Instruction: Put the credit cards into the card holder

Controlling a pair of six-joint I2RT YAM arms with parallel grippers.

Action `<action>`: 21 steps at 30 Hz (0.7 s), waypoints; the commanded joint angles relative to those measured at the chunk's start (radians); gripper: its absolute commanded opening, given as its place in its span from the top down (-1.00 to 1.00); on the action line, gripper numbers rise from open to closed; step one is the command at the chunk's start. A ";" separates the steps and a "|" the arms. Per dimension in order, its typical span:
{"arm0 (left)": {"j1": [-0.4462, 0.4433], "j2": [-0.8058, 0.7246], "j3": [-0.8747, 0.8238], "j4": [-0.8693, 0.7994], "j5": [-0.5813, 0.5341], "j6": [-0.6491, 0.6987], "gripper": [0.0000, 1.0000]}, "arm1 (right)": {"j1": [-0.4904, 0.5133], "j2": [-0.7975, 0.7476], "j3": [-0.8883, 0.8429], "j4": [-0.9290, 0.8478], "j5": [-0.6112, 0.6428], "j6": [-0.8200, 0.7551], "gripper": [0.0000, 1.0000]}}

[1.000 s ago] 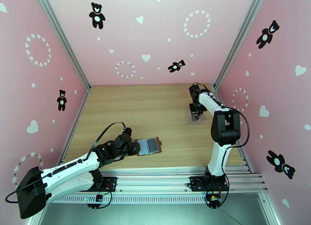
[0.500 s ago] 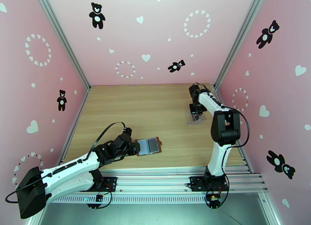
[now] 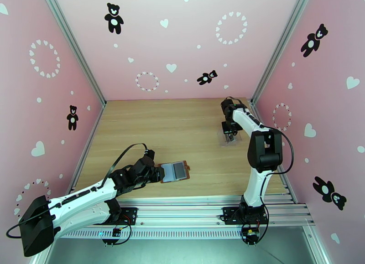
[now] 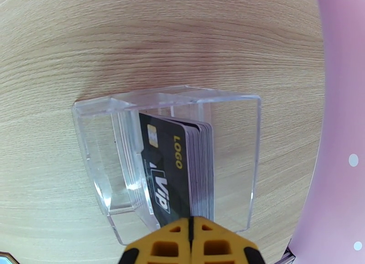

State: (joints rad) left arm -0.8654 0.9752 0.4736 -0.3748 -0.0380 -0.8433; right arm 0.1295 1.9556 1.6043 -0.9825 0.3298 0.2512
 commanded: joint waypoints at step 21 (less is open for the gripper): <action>0.008 -0.019 -0.004 0.022 0.004 -0.013 0.09 | 0.003 -0.274 -0.119 0.030 -0.206 0.022 1.00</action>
State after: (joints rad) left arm -0.8654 0.9737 0.4736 -0.3748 -0.0380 -0.8505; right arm 0.1295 1.7733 1.5059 -0.9501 0.1593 0.2565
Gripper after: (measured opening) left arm 0.456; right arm 0.058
